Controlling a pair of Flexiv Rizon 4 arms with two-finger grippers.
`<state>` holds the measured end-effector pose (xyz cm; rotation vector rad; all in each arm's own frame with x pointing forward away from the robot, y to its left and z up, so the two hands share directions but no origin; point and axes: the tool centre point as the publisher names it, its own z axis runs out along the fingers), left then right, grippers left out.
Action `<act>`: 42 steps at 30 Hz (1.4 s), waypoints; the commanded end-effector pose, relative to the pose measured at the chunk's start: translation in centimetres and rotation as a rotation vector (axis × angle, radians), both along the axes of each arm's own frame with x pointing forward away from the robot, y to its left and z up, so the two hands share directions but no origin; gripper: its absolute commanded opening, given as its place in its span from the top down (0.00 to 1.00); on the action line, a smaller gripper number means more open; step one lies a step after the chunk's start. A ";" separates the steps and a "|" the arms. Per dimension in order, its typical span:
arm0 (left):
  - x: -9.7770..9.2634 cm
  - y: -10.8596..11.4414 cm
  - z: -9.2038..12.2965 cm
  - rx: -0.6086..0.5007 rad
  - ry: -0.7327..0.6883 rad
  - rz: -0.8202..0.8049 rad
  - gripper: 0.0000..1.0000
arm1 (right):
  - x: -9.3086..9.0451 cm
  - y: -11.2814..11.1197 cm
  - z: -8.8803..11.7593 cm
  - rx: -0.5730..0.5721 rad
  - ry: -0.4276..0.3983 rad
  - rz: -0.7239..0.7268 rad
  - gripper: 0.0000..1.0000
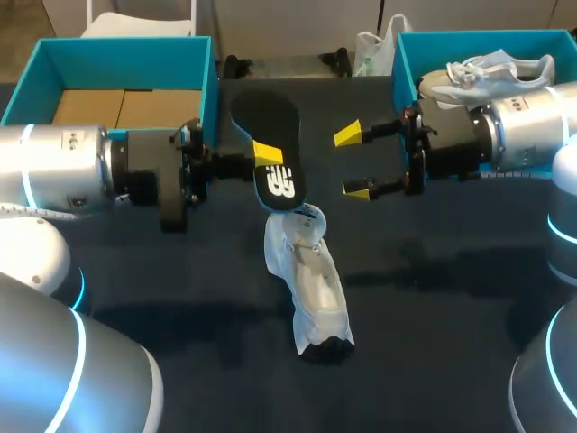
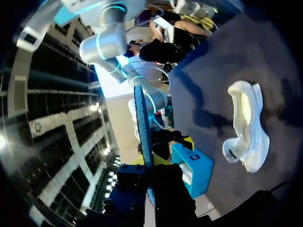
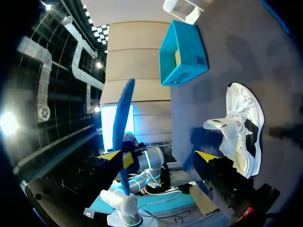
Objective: Take the shoe out of the shoebox, open the shoe tongue, remove and reinsert the insole, then place the shoe into the shoebox
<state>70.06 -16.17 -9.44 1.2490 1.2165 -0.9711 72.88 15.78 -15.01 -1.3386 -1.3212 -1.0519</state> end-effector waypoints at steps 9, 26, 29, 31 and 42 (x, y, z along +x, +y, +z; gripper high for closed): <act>1.0 -0.3 -2.9 -0.067 -0.039 0.007 1.00 | 0.0 0.2 0.0 -0.002 0.001 -0.002 0.00; 2.0 -2.0 -6.7 -0.049 -0.065 -0.040 1.00 | 1.0 0.8 0.0 -0.011 -0.026 -0.035 0.00; 2.1 -2.3 -6.9 -0.051 -0.068 -0.047 1.00 | 1.1 1.3 -0.4 -0.012 -0.029 -0.038 0.00; 2.2 -2.4 -6.9 -0.050 -0.069 -0.053 1.00 | 1.1 1.5 -0.7 -0.010 -0.029 -0.041 0.00; 2.1 -3.7 -7.4 -0.018 -0.071 -0.068 1.00 | 1.6 2.8 -1.5 0.000 -0.058 -0.062 0.00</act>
